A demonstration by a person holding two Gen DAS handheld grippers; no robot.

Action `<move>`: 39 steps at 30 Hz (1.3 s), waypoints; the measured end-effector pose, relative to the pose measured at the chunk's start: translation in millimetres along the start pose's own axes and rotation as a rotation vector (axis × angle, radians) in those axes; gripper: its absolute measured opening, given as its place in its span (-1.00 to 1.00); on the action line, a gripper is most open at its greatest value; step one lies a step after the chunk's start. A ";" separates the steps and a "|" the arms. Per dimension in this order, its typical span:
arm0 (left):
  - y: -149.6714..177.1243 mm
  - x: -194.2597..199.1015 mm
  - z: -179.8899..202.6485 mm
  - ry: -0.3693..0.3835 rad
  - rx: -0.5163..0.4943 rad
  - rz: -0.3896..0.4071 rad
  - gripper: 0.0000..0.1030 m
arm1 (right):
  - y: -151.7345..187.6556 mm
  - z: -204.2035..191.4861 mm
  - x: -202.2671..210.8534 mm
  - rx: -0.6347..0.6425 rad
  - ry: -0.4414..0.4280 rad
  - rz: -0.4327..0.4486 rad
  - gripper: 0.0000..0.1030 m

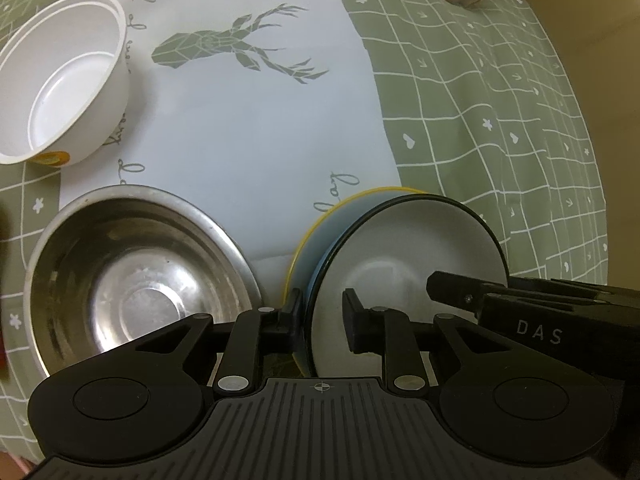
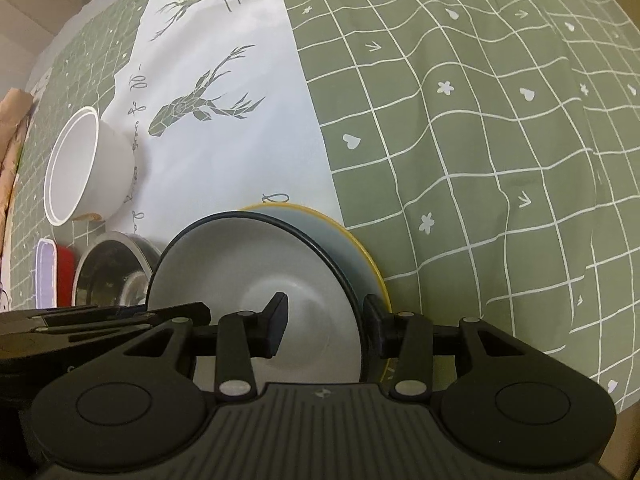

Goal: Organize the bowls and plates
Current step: 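Lower the blue bowl onto the yellow-rimmed bowl with both grippers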

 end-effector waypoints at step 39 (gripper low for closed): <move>-20.7 -42.1 8.9 0.009 -0.139 0.042 -0.38 | 9.7 30.8 -45.5 -0.119 -0.125 -0.046 0.02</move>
Point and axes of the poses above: each gripper's, at about its wrist camera, not at the fingertips, and x roughly against the way its jaws point, z to its right, y to its underside, the point moved 9 cm from there along -x, roughly the way its jaws point, and after that the axes turned 13 degrees about -y, right-handed, at the moved point
